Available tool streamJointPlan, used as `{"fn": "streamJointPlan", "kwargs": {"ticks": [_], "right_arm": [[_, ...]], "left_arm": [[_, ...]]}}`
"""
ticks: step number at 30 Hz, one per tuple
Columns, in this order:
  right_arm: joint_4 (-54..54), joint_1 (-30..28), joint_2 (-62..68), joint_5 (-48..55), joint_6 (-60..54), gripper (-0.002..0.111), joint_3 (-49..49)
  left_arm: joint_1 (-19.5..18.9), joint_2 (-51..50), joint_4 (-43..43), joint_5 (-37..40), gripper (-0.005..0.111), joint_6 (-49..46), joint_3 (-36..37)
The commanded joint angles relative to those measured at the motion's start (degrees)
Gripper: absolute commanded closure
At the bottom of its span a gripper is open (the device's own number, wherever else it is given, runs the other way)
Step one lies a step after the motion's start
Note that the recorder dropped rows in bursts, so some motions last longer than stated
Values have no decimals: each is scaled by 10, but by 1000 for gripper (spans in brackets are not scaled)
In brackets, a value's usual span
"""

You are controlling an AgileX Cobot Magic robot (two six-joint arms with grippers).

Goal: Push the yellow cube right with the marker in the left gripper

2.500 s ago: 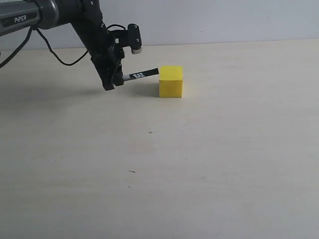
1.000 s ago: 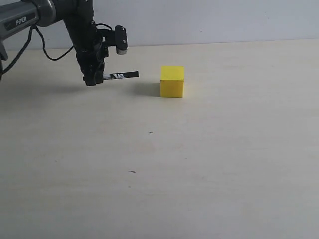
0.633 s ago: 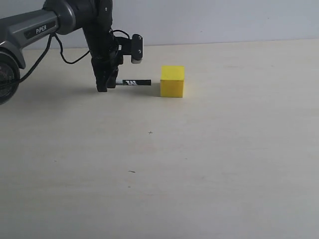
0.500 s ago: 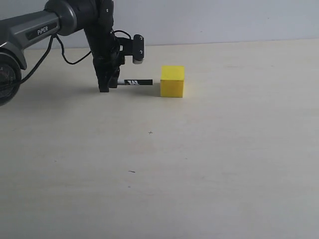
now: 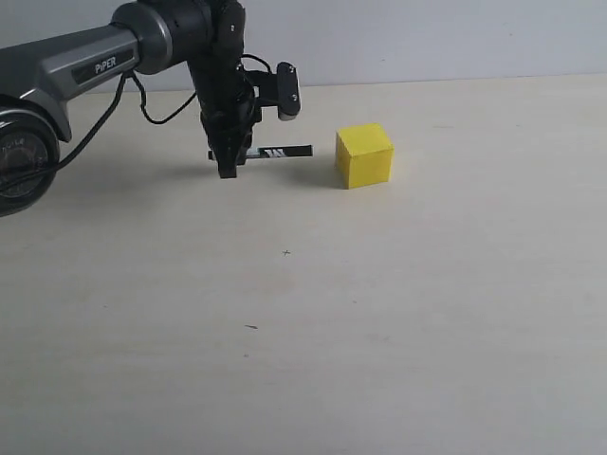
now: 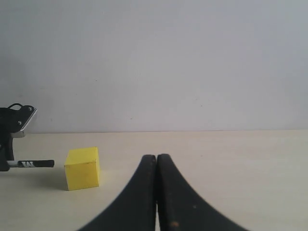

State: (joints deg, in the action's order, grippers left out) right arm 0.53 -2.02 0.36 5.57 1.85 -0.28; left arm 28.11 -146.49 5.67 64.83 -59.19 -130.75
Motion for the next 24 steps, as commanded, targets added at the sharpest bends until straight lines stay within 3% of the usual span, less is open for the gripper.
{"fn": "streamJointPlan", "kwargs": {"ticks": [1,5,13,24], "right_arm": [[-1,-3,-4,-5,-2,108,3],[-1,-3,-4,-5,-2,108,3],[-1,-3,-4,-5,-2,108,3],[-1,-3,-4,-5,-2,108,3]], "left_arm": [[29,0,-20,-51,107,11,-5],[52,-2,-11,-80,107,14,-5],[18,-2,-7,16,107,-4,-5],[18,1,-7,8,107,-4,-5]]}}
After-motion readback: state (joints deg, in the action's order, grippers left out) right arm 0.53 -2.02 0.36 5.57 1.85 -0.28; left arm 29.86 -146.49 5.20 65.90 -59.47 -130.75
